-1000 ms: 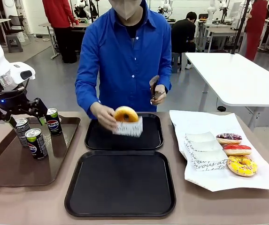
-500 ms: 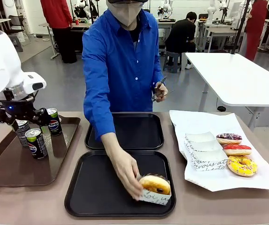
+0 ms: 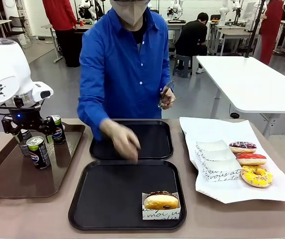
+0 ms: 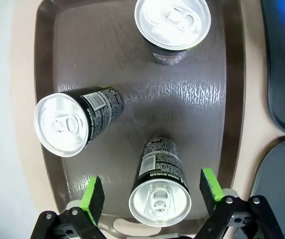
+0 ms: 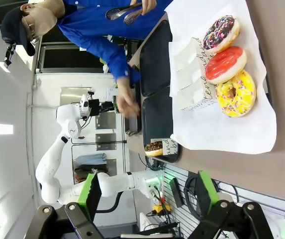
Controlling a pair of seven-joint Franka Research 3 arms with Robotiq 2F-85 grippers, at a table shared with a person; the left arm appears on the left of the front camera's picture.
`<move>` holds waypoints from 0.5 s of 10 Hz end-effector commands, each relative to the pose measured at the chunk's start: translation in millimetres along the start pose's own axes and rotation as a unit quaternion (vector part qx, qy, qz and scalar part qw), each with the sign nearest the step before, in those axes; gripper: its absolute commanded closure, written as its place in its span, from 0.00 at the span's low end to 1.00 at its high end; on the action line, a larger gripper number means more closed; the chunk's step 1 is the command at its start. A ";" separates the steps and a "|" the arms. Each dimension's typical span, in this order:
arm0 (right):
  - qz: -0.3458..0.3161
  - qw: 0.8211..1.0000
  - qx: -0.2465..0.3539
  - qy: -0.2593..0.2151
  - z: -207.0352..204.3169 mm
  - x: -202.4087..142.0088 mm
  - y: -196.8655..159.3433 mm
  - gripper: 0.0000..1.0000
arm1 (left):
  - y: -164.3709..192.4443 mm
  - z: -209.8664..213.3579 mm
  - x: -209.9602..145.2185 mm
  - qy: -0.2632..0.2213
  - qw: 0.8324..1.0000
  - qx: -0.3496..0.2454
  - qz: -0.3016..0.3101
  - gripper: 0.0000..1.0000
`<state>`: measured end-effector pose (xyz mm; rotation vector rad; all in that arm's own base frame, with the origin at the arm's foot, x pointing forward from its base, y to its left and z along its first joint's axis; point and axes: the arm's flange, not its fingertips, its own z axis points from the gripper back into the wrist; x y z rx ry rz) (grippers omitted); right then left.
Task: Set up donuts and drinks on trays.
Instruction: Pick up one Pepsi coke and place it on the Flat Tray.
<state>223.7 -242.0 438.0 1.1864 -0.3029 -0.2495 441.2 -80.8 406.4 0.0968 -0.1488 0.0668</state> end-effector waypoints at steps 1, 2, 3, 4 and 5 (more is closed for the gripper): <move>0.004 1.000 0.011 -0.004 -1.7 3.0 0.6 0.00 | -3.0 0.2 2.4 0.007 1.000 -0.004 0.026 0.00; 0.004 1.000 0.011 -0.004 -1.7 3.0 0.6 0.00 | -3.5 -2.6 3.3 0.016 1.000 -0.002 0.026 0.00; 0.004 1.000 0.011 -0.004 -1.7 3.0 0.6 0.00 | -4.9 -6.6 3.2 0.028 0.999 0.000 0.024 0.00; 0.004 1.000 0.011 -0.004 -1.7 3.0 0.6 0.00 | -6.1 -9.1 0.4 0.040 0.999 -0.004 0.027 0.00; 0.004 1.000 0.011 -0.004 -1.7 3.0 0.6 0.00 | -6.6 -9.8 -3.7 0.042 0.998 -0.013 0.033 0.00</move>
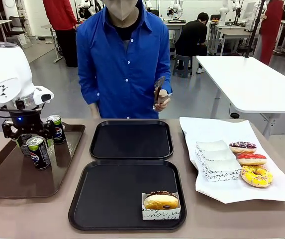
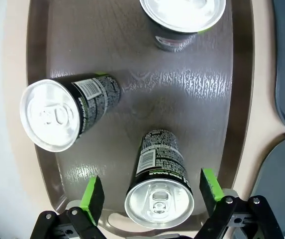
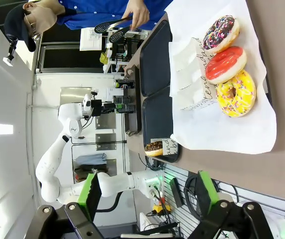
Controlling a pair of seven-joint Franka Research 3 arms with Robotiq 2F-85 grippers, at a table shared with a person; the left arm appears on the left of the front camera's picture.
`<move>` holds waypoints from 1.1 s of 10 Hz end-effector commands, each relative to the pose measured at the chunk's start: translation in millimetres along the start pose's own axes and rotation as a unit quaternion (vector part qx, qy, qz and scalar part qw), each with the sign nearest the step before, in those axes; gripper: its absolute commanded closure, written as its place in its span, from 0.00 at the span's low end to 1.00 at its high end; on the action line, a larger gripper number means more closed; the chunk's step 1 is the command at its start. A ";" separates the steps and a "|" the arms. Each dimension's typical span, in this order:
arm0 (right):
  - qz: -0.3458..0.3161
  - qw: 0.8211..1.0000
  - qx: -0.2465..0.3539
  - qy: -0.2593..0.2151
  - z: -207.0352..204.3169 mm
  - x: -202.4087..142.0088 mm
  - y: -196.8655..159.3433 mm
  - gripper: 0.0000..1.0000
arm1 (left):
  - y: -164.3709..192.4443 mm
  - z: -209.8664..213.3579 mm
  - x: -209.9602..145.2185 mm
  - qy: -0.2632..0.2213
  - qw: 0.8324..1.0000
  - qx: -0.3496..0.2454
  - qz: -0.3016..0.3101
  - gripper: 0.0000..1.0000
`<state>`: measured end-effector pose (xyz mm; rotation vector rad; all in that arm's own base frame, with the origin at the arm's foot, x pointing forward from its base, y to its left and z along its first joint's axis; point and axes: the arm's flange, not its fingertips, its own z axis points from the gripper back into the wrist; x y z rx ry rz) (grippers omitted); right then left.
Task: Set up donuts and drinks on trays.
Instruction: Pick up one Pepsi coke and place it on the Flat Tray.
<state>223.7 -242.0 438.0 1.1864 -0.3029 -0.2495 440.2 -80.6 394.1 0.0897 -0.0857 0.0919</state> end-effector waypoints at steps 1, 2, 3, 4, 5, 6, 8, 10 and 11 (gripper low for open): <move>0.004 1.000 0.011 -0.004 -1.7 3.0 0.6 0.00 | -6.0 2.7 -4.8 0.010 0.999 -0.019 0.024 0.00; 0.004 1.000 0.011 -0.004 -1.7 3.0 0.6 0.00 | -5.5 2.1 -4.5 0.008 0.999 -0.020 0.024 0.00; 0.004 1.000 0.011 -0.004 -1.7 3.0 0.6 0.00 | -5.0 0.6 -2.3 0.009 0.999 -0.023 0.028 0.00; 0.004 1.000 0.011 -0.004 -1.7 3.0 0.6 0.00 | -4.3 -1.2 -0.5 0.010 0.999 -0.020 0.029 0.00; 0.004 1.000 0.011 -0.004 -1.7 3.0 0.6 0.00 | -3.1 -2.9 -0.8 0.007 0.999 -0.023 0.034 0.00; 0.004 1.000 0.011 -0.004 -1.7 3.0 0.6 0.00 | -3.3 -3.1 -2.9 0.009 0.999 -0.024 0.035 0.03; 0.004 1.000 0.011 -0.004 -1.7 3.0 0.6 0.00 | -2.0 0.2 -3.3 0.011 0.999 -0.020 0.033 0.21; 0.004 1.000 0.011 -0.004 -1.7 3.0 0.6 0.00 | -2.7 2.7 -1.2 0.014 0.999 -0.014 0.031 0.39; 0.004 1.000 0.011 -0.004 -1.7 3.0 0.6 0.00 | -2.1 2.5 -1.9 0.014 0.999 -0.012 0.031 0.53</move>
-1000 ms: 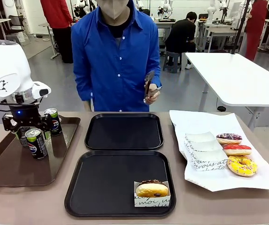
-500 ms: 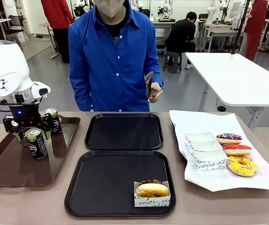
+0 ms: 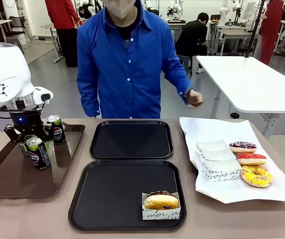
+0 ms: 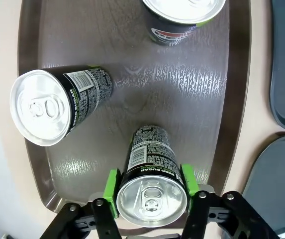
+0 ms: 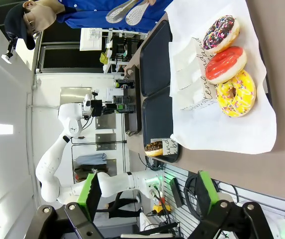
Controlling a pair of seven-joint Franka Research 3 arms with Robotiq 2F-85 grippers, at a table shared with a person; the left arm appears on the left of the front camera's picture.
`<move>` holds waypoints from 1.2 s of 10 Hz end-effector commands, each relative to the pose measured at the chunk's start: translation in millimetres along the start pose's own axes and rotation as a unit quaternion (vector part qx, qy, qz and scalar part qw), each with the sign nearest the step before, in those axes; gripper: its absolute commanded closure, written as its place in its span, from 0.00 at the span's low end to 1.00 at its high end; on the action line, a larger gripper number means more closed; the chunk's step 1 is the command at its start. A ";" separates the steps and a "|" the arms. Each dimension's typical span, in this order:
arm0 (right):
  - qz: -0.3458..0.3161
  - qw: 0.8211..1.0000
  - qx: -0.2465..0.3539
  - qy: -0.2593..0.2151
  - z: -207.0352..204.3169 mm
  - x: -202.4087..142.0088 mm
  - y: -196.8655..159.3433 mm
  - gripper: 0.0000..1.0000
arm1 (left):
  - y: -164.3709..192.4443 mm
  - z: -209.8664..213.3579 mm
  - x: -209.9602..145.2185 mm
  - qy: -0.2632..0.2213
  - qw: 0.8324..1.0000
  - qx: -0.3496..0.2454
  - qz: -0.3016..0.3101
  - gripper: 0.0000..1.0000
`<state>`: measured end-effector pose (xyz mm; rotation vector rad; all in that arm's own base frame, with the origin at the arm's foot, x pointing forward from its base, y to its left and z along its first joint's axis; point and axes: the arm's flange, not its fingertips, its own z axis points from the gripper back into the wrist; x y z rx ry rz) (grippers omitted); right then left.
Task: Set up donuts and drinks on trays.
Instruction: Pick up one Pepsi coke and place it on the Flat Tray.
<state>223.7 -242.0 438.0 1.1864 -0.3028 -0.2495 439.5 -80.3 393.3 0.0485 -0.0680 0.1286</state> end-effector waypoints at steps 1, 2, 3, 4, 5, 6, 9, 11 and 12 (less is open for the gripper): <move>0.004 1.000 0.011 -0.004 -1.7 3.0 0.6 0.00 | -1.3 3.7 -2.6 0.003 1.000 0.008 0.012 0.57; 0.004 1.000 0.011 -0.004 -1.7 3.0 0.6 0.00 | -0.1 7.9 -2.9 0.004 1.000 0.011 0.012 0.72; 0.004 1.000 0.011 -0.004 -1.7 3.0 0.6 0.00 | 0.9 19.1 -4.4 -0.005 1.000 0.011 0.006 0.76; 0.004 1.000 0.011 -0.004 -1.7 3.0 0.6 0.00 | 1.3 38.3 -9.9 -0.013 1.000 0.000 0.007 0.91; 0.004 1.000 0.011 -0.004 -1.7 3.0 0.6 0.00 | 2.0 70.3 -23.5 -0.022 1.000 -0.007 0.015 0.87; 0.004 1.000 0.011 -0.004 -1.7 3.0 0.6 0.00 | 3.7 100.9 -41.2 -0.022 0.999 -0.010 0.023 0.87; 0.004 1.000 0.011 -0.004 -1.7 3.0 0.6 0.00 | 17.0 162.1 -73.1 -0.040 0.996 -0.008 0.075 0.87; 0.004 1.000 0.011 -0.004 -1.7 3.0 0.6 0.00 | 16.1 156.2 -74.9 -0.044 0.998 -0.003 0.044 0.87; 0.004 1.000 0.011 -0.004 -1.7 3.0 0.6 0.00 | 16.1 156.2 -74.9 -0.044 0.998 -0.003 0.044 0.87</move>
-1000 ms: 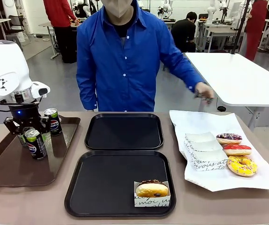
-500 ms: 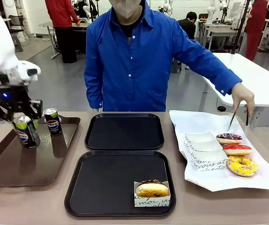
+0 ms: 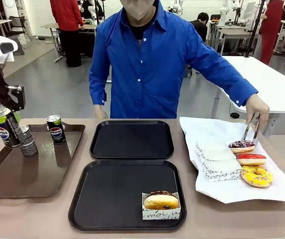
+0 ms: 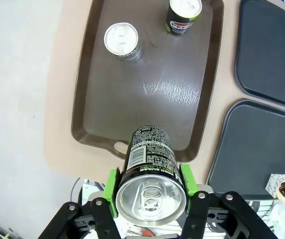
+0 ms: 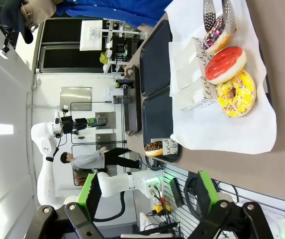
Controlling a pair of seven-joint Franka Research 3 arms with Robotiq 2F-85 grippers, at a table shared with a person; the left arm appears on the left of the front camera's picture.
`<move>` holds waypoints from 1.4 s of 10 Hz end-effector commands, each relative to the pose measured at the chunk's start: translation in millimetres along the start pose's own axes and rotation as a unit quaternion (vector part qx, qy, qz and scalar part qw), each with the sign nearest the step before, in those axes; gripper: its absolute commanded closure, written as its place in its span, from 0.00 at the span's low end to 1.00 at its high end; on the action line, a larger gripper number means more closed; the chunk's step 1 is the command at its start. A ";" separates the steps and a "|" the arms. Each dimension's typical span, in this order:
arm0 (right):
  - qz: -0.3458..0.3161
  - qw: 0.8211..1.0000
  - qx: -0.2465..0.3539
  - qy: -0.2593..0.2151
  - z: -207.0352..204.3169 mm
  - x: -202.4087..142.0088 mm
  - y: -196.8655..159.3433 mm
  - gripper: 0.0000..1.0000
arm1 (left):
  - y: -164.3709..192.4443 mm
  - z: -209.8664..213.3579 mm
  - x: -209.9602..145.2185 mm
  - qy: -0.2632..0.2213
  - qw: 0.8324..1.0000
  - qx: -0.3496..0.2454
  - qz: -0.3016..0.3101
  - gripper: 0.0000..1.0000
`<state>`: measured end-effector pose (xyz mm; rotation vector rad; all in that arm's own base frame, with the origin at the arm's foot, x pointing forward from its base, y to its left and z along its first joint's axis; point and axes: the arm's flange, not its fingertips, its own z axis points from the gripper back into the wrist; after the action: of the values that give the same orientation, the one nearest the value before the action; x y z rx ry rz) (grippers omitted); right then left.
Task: Set up donuts and drinks on trays.
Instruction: Pick up one Pepsi coke and place it on the Flat Tray.
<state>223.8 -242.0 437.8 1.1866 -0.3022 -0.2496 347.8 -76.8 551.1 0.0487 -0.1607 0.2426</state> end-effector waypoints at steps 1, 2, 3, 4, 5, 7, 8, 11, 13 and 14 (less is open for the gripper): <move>0.004 1.000 0.011 -0.004 -1.6 3.0 0.7 0.00 | -6.5 -7.2 2.8 0.001 1.000 -0.003 -0.014 0.87; 0.004 1.000 0.011 -0.004 -1.6 3.0 0.7 0.00 | -6.5 -7.2 2.8 0.001 1.000 -0.003 -0.014 0.87; 0.004 1.000 0.011 -0.004 -1.6 3.0 0.7 0.00 | -6.5 -7.2 2.8 0.001 1.000 -0.003 -0.014 0.87; 0.004 1.000 0.011 -0.004 -1.6 3.0 0.7 0.00 | -5.2 -9.6 0.9 0.010 1.000 0.004 -0.006 0.42; 0.004 1.000 0.011 -0.004 -1.6 3.0 0.7 0.00 | -34.6 -13.7 -11.0 0.012 0.999 0.000 -0.048 0.42; 0.004 1.000 0.011 -0.004 -1.6 3.0 0.7 0.00 | -100.1 -24.6 -46.5 0.030 0.990 -0.013 -0.137 0.42; 0.004 1.000 0.011 -0.004 -1.6 3.0 0.7 0.00 | -124.5 -29.6 -66.0 0.039 0.984 -0.014 -0.174 0.42; 0.004 1.000 0.011 -0.004 -1.6 3.0 0.7 0.00 | -187.0 -53.9 -109.3 0.038 0.968 0.010 -0.249 0.42; 0.004 1.000 0.011 -0.004 -1.6 3.0 0.7 0.00 | -224.8 -67.7 -120.7 0.039 0.958 0.008 -0.284 0.42; 0.004 1.000 0.011 -0.004 -1.6 3.0 0.7 0.00 | -240.0 -73.7 -124.9 0.038 0.954 0.005 -0.297 0.42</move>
<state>223.7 -242.0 437.9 1.1866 -0.3028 -0.2497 287.3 -320.3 449.1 0.0868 -0.0392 -0.3431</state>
